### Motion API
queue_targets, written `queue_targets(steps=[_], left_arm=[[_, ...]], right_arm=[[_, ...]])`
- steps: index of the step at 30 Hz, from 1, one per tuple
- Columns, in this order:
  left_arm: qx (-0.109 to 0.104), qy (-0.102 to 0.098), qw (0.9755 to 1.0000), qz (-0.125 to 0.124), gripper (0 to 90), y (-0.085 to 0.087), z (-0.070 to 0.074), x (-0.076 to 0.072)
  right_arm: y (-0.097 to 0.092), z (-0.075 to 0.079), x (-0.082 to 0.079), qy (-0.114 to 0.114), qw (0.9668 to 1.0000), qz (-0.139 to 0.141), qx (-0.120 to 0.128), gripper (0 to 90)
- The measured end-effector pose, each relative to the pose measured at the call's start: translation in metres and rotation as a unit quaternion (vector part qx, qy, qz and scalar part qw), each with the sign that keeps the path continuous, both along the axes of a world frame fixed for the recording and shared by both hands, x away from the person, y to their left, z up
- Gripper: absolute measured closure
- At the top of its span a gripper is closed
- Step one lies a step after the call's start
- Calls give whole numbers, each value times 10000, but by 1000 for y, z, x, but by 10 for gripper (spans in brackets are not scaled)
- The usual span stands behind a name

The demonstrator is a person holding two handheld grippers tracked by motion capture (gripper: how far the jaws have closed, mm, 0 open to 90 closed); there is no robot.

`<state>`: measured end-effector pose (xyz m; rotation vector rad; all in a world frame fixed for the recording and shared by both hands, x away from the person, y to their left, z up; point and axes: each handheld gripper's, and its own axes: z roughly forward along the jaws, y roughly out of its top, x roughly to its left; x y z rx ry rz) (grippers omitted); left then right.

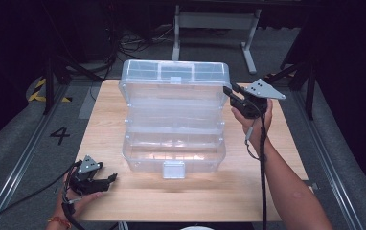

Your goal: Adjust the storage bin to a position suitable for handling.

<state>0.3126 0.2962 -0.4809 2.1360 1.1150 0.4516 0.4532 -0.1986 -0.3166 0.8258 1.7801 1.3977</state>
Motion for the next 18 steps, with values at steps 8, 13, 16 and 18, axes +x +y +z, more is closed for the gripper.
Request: queue_targets(steps=[8, 13, 16, 18], left_arm=[[-12, 16, 10000, 45, 282, -1, 0, 0], [-11, 17, 10000, 46, 282, -1, 0, 0], [-11, 17, 10000, 47, 282, -1, 0, 0], [-17, 8, 10000, 69, 284, -1, 0, 0]], right_arm=[[-1, 4, 6, 124, 9999, 29, 25, 721], [-1, 6, 10, 157, 9999, 53, 7, 721], [-2, 8, 13, 229, 9997, 88, 5, 720], [-2, 9, 15, 255, 9996, 114, -12, 720]])
